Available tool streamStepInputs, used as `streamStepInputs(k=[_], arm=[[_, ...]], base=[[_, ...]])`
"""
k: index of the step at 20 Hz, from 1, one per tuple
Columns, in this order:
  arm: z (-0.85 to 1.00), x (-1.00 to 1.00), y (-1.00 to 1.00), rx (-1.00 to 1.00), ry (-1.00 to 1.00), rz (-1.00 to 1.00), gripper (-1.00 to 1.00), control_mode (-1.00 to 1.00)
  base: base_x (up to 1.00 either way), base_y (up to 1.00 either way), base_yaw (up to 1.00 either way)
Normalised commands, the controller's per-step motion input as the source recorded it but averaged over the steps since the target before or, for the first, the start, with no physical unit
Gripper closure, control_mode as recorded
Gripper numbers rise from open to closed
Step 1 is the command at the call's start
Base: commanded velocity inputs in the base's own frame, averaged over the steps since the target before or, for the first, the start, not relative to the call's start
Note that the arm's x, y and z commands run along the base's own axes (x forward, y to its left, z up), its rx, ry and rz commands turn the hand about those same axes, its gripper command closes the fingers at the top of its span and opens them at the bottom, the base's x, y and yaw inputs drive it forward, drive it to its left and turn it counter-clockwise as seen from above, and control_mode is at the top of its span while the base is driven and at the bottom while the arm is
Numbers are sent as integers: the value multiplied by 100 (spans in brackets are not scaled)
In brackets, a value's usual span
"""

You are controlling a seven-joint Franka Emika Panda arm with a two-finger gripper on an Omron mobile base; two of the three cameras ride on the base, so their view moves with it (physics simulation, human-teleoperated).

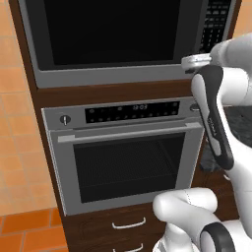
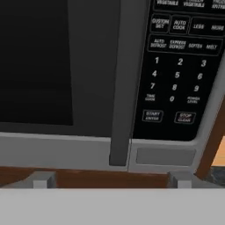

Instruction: Open the microwave, place the bowl with waffle inside the microwave, then close the microwave door and turn it on.

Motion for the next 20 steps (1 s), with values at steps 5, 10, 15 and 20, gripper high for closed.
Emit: streamStepInputs(k=[5, 10, 15, 20], arm=[[25, 22, -10, 1, -17, 0, -100, -100], [0, 30, -12, 2, -11, 0, -100, -100], [0, 33, 0, 0, -3, 0, -100, -100], [0, 33, 2, 0, 0, 0, -100, -100]], base=[[0, 0, 0], [0, 0, 0], [0, 0, 0], [0, 0, 0]])
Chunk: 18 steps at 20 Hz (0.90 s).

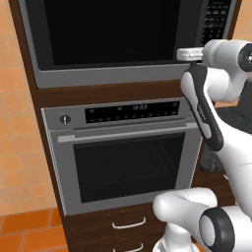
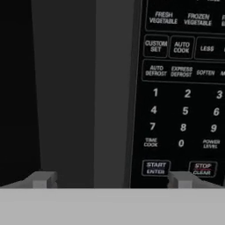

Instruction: Open the microwave, place the bowl with waffle inside the microwave, then close the microwave door and turn it on.

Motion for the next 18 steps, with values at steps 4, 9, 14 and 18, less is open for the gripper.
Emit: streamStepInputs(k=[4, 9, 14, 18], arm=[[0, 26, 0, 0, 0, 0, -100, -100], [0, 16, 0, 0, -1, 0, -100, -100], [0, 0, 0, 0, 0, 0, -100, -100], [0, 0, 0, 0, 0, 0, -100, -100]], base=[[0, 0, 0], [0, 0, 0], [0, 0, 0], [0, 0, 0]])
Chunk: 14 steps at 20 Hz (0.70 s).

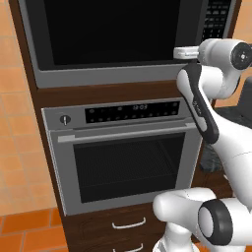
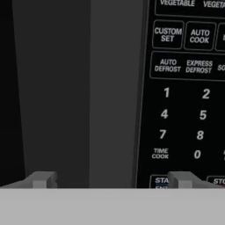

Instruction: Open the microwave, place the bowl with waffle inside the microwave, then close the microwave door and turn it on.

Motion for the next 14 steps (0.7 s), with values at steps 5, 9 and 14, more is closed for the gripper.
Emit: streamStepInputs(k=[5, 9, 14], arm=[[0, 0, 0, 0, 0, 0, 100, -100], [0, 0, 0, 0, 0, 0, 100, -100], [0, -26, 0, 0, 0, -1, 100, -100]], base=[[0, 0, 0], [0, 0, 0], [0, 0, 0]])
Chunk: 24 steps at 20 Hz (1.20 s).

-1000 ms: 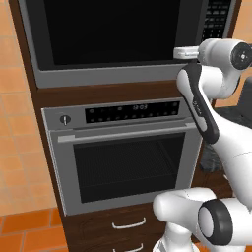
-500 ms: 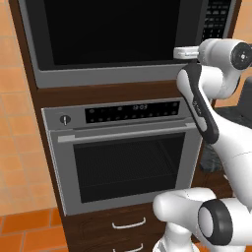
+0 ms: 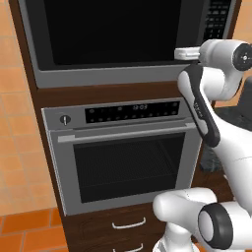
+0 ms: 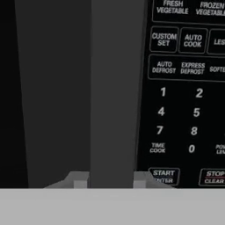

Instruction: Open the microwave, place the bowl with waffle inside the microwave, then close the microwave door and turn it on.

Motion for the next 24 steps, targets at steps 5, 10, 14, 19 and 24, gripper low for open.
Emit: streamStepInputs(k=[5, 10, 14, 19, 24], arm=[[0, -98, 0, 0, 0, -8, 100, -100], [0, -100, 0, 0, 0, -11, 100, -100], [0, -100, 4, 0, 0, -10, 100, -100], [0, -100, 23, 0, 0, -2, 100, -100], [0, -89, 48, 0, 0, 1, 100, -100]], base=[[0, 0, 0], [0, 0, 0], [0, 0, 0], [0, 0, 0], [0, 0, 0]])
